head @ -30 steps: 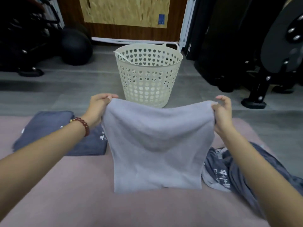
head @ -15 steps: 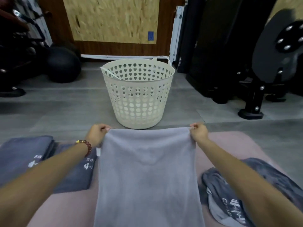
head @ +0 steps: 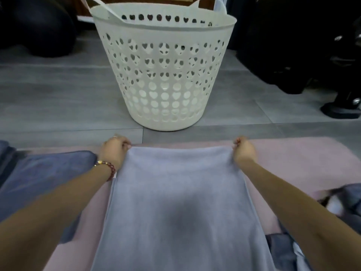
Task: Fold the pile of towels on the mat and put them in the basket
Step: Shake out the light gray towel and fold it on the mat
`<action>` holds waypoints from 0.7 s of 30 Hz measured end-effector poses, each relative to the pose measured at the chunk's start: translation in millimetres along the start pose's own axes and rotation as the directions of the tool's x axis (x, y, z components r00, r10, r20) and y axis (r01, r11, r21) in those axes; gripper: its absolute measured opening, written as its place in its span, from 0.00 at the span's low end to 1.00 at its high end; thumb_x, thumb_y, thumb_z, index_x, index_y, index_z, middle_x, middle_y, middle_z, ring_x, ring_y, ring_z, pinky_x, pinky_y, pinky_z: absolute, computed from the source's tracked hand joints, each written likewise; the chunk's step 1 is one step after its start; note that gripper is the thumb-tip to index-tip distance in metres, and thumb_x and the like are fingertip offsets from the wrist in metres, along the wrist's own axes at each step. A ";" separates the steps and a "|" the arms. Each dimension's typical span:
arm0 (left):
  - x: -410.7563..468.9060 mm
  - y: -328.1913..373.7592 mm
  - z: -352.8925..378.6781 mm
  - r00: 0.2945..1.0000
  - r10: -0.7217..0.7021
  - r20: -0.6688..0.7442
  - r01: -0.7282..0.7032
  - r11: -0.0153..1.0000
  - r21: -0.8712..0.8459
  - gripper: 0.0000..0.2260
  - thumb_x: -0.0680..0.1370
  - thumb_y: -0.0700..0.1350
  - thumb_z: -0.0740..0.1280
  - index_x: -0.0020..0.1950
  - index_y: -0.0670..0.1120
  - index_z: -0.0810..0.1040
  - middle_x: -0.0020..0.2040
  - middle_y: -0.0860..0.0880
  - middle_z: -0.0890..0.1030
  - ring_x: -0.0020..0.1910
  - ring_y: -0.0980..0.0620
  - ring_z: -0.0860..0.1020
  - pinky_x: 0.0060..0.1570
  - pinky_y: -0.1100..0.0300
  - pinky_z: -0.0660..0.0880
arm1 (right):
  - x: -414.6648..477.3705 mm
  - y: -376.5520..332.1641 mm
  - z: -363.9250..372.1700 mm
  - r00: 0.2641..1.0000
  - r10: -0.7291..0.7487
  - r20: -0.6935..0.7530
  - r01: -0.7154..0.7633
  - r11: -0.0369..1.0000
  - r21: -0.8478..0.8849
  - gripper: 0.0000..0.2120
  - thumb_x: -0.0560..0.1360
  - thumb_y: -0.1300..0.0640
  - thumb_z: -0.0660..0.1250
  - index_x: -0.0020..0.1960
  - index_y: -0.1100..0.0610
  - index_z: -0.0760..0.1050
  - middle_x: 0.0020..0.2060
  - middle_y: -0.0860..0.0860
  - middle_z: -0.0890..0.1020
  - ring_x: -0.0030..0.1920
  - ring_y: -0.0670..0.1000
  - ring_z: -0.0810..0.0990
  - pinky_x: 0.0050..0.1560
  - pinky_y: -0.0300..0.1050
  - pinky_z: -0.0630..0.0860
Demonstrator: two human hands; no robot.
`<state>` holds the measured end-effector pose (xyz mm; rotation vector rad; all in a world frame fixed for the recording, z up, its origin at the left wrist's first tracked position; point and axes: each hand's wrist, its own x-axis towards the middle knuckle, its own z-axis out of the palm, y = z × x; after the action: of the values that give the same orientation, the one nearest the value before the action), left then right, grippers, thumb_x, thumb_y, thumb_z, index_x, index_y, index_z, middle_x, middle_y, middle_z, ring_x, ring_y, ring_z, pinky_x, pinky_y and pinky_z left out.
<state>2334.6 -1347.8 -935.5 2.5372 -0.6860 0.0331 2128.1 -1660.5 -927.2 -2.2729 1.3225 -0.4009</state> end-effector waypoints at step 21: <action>-56.8 21.4 42.3 0.885 0.044 0.463 -0.248 0.887 0.391 0.29 0.76 0.64 0.39 0.76 0.59 0.42 0.78 0.53 0.43 0.76 0.44 0.43 0.68 0.34 0.45 | -86.9 -34.4 48.7 0.819 -0.223 0.529 0.497 0.736 -0.459 0.28 0.79 0.40 0.38 0.76 0.46 0.36 0.76 0.46 0.38 0.76 0.57 0.39 0.70 0.67 0.37</action>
<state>2270.4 -1357.6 -970.9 2.9518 -1.1689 -0.3959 2133.6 -1558.0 -950.9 -2.9099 0.8006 0.4706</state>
